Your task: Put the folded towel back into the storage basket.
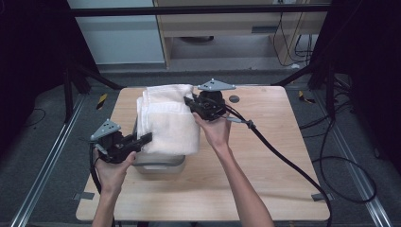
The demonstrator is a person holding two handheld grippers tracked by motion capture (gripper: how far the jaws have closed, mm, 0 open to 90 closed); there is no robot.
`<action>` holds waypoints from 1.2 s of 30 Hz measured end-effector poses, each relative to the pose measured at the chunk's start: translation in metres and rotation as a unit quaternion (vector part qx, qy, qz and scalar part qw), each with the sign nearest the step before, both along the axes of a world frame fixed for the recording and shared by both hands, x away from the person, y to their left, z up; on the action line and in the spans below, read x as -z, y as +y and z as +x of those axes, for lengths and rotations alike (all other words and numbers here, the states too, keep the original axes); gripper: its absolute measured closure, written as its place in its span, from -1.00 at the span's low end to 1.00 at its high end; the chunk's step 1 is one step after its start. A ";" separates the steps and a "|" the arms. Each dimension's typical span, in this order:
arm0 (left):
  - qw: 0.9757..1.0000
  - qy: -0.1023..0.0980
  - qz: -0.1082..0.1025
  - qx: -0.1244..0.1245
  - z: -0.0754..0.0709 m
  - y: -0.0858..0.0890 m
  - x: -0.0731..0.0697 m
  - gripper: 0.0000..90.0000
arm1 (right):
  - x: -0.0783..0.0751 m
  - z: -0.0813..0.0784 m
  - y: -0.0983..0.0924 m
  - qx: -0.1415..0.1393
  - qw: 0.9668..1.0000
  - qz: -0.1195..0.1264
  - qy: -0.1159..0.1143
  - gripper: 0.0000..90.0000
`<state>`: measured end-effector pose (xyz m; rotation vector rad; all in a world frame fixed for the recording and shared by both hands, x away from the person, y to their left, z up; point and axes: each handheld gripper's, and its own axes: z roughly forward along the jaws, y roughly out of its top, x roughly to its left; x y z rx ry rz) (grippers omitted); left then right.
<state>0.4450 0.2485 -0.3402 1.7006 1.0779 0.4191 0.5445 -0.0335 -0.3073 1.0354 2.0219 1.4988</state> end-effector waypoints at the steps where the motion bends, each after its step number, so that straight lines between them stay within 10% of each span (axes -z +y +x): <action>1: 1.000 0.000 -0.001 -0.002 0.000 0.002 0.000 0.51 | 0.000 0.001 0.002 -0.001 1.000 0.001 0.000 0.63; 36: 0.997 0.052 0.033 -0.044 0.029 0.037 0.033 0.52 | 0.047 0.035 0.054 0.001 0.999 -0.023 0.044 0.62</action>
